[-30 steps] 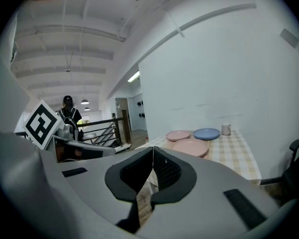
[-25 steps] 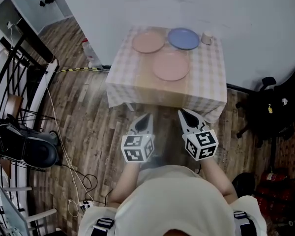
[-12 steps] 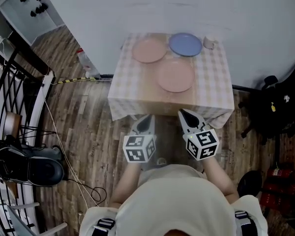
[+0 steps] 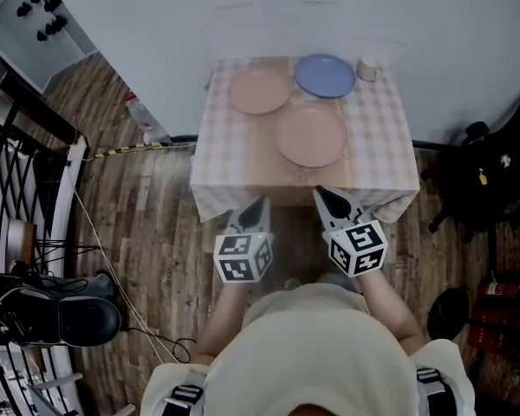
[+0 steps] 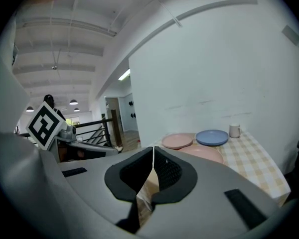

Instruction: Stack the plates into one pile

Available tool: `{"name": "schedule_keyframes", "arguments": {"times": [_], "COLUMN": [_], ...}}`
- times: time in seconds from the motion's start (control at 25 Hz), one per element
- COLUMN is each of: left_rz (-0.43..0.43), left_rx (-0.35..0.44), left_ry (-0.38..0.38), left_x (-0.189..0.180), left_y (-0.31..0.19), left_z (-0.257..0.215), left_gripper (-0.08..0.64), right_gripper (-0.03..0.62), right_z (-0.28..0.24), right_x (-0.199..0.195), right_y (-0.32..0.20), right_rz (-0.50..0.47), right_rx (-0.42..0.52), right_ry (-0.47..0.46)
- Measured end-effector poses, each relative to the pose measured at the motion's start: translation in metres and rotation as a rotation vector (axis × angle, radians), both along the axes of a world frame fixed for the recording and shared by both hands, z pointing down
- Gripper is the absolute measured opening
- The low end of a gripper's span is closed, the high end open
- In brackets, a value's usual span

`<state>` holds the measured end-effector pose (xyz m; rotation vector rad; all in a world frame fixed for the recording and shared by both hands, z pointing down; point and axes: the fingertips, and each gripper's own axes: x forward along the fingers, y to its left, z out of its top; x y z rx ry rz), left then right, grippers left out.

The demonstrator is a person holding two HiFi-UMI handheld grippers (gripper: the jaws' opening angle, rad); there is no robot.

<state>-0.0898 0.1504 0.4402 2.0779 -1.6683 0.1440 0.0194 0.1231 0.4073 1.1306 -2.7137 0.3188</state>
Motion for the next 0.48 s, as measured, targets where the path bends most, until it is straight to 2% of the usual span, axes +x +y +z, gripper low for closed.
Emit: {"name": "schedule_keyframes", "arguments": {"times": [0.48], "left_rz": [-0.009], "left_rx": [-0.014], "left_ry": [-0.011], "left_x": [0.001], "left_y": [-0.051], "left_z": [0.007], "left_gripper": [0.003], "right_gripper": [0.002], "right_z": [0.009], "right_x": [0.004], "right_y": [-0.051], "right_rz": [0.005], "right_rx": [-0.020], "right_ry": [-0.013]}}
